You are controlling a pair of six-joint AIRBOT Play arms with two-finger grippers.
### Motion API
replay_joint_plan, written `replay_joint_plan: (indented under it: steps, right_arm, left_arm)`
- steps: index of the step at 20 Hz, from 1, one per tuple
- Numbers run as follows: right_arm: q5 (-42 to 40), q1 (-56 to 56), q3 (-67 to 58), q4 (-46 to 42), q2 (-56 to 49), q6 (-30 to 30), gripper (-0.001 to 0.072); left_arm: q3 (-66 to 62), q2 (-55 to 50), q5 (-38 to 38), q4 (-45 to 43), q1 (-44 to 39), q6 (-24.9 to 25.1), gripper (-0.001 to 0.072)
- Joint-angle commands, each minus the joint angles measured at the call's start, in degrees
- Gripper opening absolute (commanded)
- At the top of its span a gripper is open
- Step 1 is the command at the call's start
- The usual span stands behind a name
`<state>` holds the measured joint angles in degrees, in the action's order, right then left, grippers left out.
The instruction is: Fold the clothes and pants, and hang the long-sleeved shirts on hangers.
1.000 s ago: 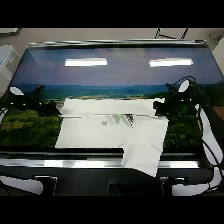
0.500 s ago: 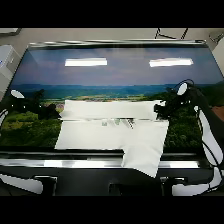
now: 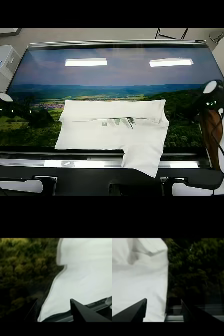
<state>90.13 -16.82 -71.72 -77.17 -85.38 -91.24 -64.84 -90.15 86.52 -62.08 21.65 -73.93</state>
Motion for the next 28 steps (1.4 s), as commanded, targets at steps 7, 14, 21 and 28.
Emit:
replay_joint_plan:
  steps: [7, 14, 21, 28]
  right_arm:
    - [1.46, -3.21, 15.54, 0.52, 9.64, 2.75, 0.0576]
    - [3.61, -3.21, 15.91, 0.66, 9.97, 3.45, 0.0575]
    - [-3.28, -3.21, 32.33, 6.03, 14.71, 6.8, 0.0576]
    - [-16.74, -3.21, 43.25, 14.93, 14.71, 8.48, 0.054]
  left_arm:
    - [22.58, 7.72, -7.93, 0.72, 3.37, 5.18, 0.0361]
    - [24.57, 7.61, -7.65, 5.31, 0.46, 4.98, 0.0287]
    - [24.55, 7.72, -4.59, 5.31, 0.15, 6.54, 0.0023]
    - [24.52, 7.82, -4.63, 5.33, 0.15, 6.51, 0.0023]
